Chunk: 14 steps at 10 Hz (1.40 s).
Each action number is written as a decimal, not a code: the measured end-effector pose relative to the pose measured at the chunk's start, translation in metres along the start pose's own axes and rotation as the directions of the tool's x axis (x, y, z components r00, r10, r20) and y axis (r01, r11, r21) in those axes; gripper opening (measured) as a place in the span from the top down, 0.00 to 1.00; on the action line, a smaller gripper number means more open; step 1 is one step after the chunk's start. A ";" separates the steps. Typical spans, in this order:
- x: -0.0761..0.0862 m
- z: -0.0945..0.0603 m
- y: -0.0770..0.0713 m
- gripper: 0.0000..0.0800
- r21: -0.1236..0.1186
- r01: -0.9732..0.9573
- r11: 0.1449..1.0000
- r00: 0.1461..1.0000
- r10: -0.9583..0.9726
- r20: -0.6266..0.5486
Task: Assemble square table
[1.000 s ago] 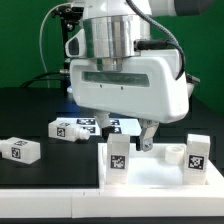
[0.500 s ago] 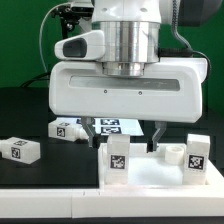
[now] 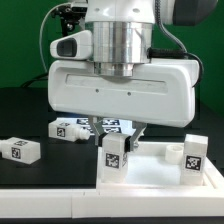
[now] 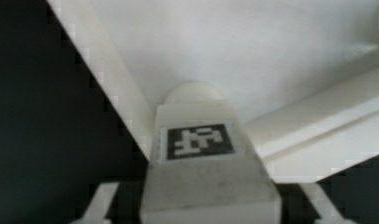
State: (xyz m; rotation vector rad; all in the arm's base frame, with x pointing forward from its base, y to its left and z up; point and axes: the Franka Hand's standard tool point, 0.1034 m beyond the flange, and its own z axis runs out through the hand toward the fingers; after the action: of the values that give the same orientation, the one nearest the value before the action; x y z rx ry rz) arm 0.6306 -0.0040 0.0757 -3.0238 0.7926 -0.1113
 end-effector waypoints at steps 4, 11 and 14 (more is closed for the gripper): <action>0.000 0.000 0.004 0.64 -0.027 -0.011 1.000 1.000 0.011 -0.003; 0.000 -0.020 -0.008 0.20 -0.003 0.096 0.995 0.995 -0.096 -0.021; 0.000 -0.018 -0.006 0.19 -0.006 0.094 0.996 0.995 -0.094 -0.018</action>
Offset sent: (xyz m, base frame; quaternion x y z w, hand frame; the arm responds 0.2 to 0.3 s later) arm 0.0000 0.0000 0.0000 0.0000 0.0000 0.0000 1.0000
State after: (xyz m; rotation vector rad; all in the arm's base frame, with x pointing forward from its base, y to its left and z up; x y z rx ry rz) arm 0.6326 0.0012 0.0937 -3.0697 0.6524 -0.1389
